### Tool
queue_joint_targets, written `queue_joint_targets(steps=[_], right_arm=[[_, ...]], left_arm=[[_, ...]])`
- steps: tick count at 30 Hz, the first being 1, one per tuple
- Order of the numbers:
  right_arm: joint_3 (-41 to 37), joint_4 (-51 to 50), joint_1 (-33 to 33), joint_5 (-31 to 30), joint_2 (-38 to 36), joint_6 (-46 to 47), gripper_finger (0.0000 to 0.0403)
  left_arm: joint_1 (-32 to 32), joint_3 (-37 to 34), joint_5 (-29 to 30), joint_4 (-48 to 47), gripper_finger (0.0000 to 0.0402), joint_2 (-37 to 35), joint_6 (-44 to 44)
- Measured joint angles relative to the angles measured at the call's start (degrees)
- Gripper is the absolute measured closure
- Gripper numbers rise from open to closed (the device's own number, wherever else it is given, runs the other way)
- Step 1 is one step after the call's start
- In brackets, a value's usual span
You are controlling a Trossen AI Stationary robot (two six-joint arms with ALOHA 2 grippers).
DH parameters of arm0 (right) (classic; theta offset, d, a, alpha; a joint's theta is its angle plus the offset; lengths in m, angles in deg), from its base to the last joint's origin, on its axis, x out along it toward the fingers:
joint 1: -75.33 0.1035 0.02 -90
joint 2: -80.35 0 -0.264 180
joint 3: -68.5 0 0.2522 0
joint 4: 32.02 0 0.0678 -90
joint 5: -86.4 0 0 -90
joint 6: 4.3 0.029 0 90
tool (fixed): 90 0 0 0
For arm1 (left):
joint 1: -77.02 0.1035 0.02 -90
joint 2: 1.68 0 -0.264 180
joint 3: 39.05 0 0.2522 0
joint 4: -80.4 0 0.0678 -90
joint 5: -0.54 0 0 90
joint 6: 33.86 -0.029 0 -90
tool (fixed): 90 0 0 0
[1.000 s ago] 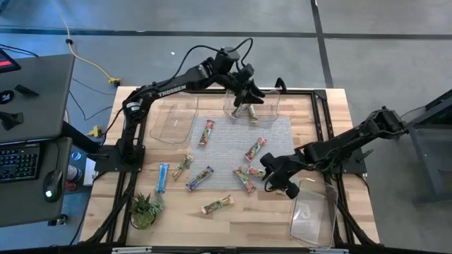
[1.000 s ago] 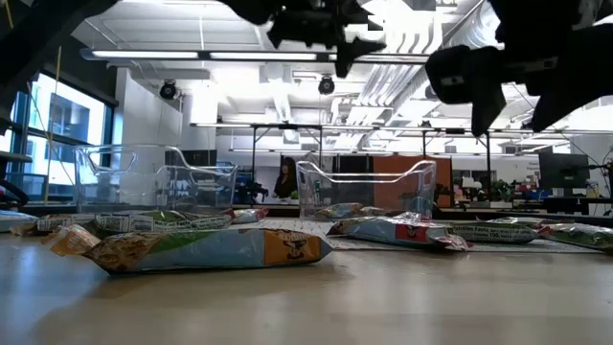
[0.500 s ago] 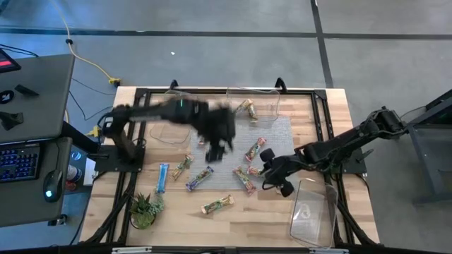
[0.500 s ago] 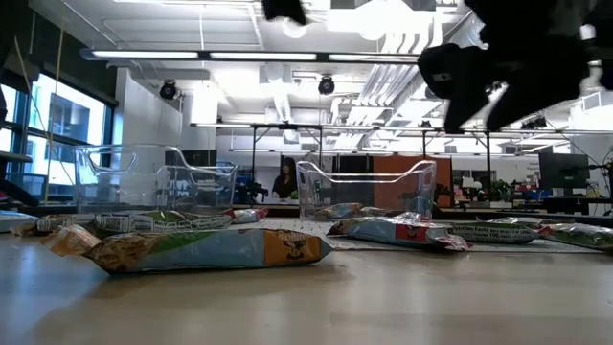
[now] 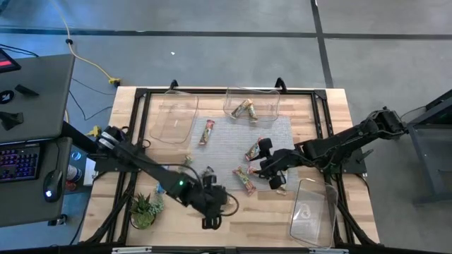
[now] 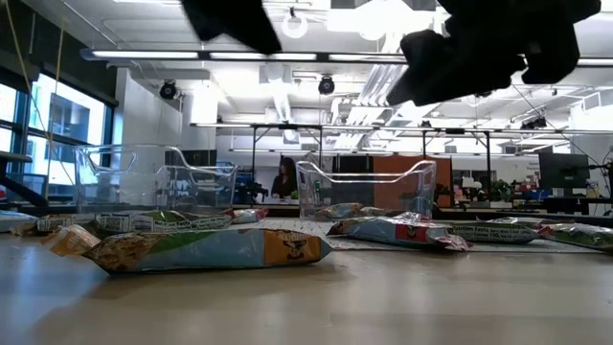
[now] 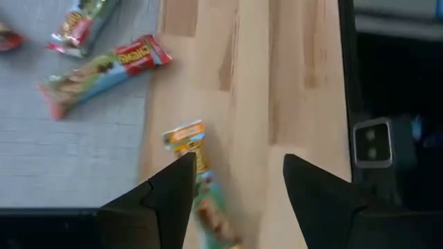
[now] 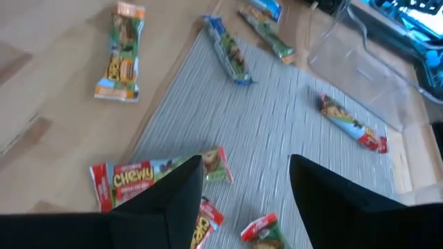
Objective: Pick and place Granola Bars by type
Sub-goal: Put the yellow granola bar into the top right transparent bin
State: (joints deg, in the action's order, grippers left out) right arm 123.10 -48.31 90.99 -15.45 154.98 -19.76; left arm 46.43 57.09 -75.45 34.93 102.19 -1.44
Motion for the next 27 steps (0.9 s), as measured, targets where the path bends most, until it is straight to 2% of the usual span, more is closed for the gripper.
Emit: queue_joint_targets(steps=[5, 8, 17, 27], right_arm=[[0.0, 0.8, 0.0, -0.2, 0.0, 0.3, 0.0206], [-0.1, 1.1, 0.0, -0.2, 0.0, 0.4, 0.0209], [-0.1, 1.9, 0.1, -0.1, 0.0, 0.1, 0.021], [-0.2, 2.0, 0.1, 0.0, 0.0, 0.0, 0.021]], left_arm=[[-1.4, -9.0, 2.9, 16.4, 0.0191, 0.8, 5.8], [-1.8, -12.2, 4.6, 19.4, 0.0191, 2.5, 6.2], [-1.7, -13.2, 6.6, 19.2, 0.0191, 8.6, 10.2], [-1.7, -13.1, 10.4, 12.6, 0.0191, 9.8, 14.3]])
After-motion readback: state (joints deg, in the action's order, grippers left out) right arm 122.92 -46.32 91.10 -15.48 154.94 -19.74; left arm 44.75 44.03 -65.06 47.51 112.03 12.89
